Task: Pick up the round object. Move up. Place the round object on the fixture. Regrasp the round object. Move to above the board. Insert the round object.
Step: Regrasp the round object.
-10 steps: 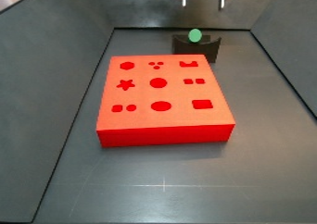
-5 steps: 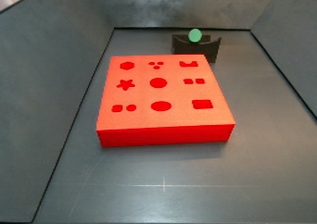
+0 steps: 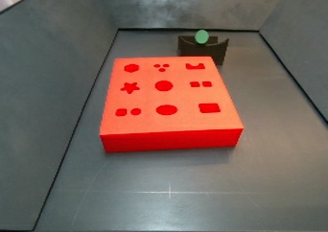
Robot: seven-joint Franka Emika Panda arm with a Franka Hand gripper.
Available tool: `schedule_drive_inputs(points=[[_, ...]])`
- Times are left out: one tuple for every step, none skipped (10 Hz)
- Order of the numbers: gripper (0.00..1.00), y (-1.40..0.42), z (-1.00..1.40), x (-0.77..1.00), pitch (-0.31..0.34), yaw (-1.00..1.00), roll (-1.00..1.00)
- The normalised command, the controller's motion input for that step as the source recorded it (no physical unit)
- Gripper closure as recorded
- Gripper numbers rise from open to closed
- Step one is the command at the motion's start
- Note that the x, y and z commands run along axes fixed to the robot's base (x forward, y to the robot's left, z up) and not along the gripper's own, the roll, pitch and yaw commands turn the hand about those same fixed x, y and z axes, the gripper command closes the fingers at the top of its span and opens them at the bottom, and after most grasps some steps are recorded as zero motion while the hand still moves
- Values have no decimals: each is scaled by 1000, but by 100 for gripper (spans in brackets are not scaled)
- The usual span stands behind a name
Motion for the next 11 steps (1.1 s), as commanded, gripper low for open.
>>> schedule_drive_inputs(points=[[0,-18,7,-26,10,47,1000],[0,-20,5,-24,5,48,1000],[0,-21,4,-21,1,48,1000],[0,-20,0,-19,-4,49,1000],[0,-18,2,-21,-5,50,1000],[0,-21,8,-18,-3,51,1000],[0,-19,12,-11,1,52,1000],[0,-22,10,0,4,54,1000],[0,-20,-3,19,11,56,1000],[0,-24,-11,36,18,57,1000],[0,-26,-14,48,26,59,1000]])
